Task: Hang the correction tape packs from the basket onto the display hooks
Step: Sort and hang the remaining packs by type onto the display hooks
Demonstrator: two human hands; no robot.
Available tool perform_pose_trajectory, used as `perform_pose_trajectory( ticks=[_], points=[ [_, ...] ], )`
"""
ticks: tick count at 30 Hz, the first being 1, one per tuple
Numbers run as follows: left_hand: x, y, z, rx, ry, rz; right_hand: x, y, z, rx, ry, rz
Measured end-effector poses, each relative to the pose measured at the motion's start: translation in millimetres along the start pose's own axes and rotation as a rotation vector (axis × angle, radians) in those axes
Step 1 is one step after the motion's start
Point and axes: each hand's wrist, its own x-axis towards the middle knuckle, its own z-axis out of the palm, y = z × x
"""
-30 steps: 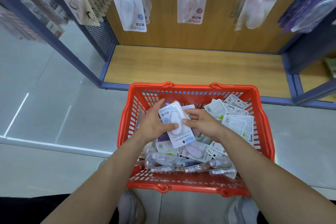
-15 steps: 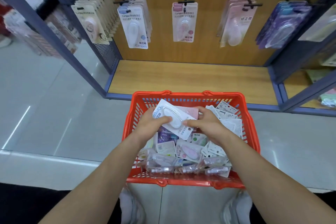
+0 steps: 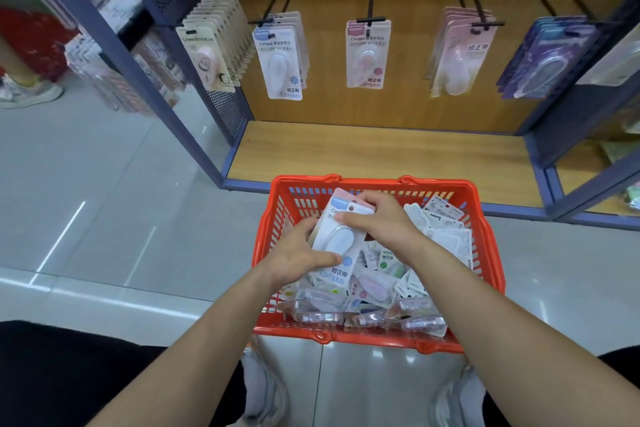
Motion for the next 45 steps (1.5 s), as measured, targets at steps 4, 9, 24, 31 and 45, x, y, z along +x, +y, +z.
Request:
perform_pose_trajectory(
  ticks=[4,9,24,31,45],
  points=[
    [-3.5,-16.1,-10.9,-0.138,0.042,-0.03,6.0,-0.7,17.5,0.001,0.006,-0.005],
    [-13.0,-52.4,-49.4,-0.129,0.316,-0.146,22.9,30.7,19.7,0.013,0.048,0.15],
    [-13.8,-91.4,-81.7,-0.159,0.502,-0.201,53.5,108.3,109.8,-0.546,-0.259,0.217],
    [-3.9,-82.1,-78.2,-0.157,0.495,-0.156,60.7,81.8,77.1,-0.199,-0.065,0.086],
    [3.5,-70.3,-59.4,-0.113,0.476,-0.14,32.1,110.8,29.9,-0.112,-0.19,0.216]
  ],
)
